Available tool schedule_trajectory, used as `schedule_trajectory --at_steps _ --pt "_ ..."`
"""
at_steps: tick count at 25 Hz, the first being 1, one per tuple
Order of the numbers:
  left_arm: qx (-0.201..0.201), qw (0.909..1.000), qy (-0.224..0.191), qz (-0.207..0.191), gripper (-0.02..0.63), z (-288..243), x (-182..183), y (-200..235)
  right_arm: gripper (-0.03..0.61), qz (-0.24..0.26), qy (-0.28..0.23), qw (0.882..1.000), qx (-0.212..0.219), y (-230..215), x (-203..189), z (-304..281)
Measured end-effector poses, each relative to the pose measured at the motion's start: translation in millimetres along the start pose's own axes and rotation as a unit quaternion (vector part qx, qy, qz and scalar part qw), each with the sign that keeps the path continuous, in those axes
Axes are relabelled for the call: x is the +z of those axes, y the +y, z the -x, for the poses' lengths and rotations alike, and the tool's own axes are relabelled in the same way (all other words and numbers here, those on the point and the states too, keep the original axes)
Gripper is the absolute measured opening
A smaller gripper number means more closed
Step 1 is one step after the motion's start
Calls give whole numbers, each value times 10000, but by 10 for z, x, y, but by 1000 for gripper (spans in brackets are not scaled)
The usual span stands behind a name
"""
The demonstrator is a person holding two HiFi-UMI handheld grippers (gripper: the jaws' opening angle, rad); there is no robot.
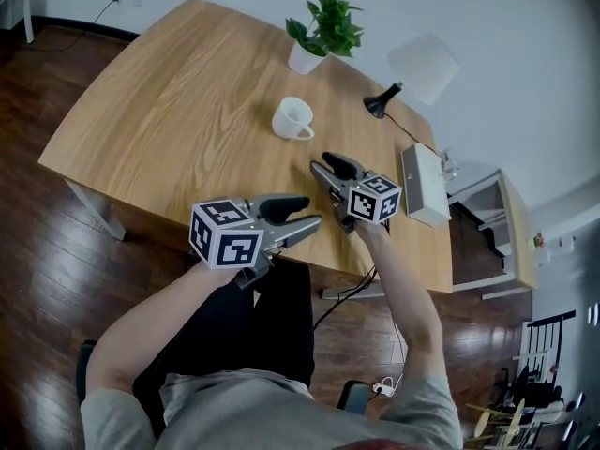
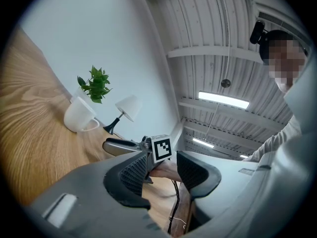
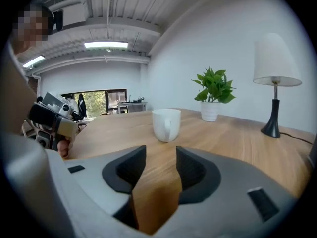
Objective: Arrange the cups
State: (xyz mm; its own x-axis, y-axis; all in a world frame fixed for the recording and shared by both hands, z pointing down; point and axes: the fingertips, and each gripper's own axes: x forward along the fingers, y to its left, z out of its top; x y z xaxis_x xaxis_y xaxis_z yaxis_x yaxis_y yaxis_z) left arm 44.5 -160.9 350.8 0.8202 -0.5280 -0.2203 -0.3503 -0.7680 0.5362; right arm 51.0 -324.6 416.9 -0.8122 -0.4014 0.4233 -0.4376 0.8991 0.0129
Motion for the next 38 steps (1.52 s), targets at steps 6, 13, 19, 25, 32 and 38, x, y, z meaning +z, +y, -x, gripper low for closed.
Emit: schedule_trajectory --at_steps 6,13,19,25,32,38 --pt "0 10000 -1 14 181 7 2 1 184 277 -144 9993 -188 -99 244 -296" --pt "-1 10000 -12 56 181 13 2 -1 178 843 -82 9953 -469 -87 488 -510" --pt "1 10000 -12 64 182 15 7 4 97 1028 207 9922 -670 -127 458 -589" --pt "1 10000 -14 61 181 26 3 1 63 899 306 9930 -702 -141 451 -560" --pt "8 10000 -9 57 182 25 11 -8 61 624 253 9954 -685 -125 450 -486" --pt "10 10000 -4 44 181 18 6 3 76 791 152 9939 -759 -168 413 -494"
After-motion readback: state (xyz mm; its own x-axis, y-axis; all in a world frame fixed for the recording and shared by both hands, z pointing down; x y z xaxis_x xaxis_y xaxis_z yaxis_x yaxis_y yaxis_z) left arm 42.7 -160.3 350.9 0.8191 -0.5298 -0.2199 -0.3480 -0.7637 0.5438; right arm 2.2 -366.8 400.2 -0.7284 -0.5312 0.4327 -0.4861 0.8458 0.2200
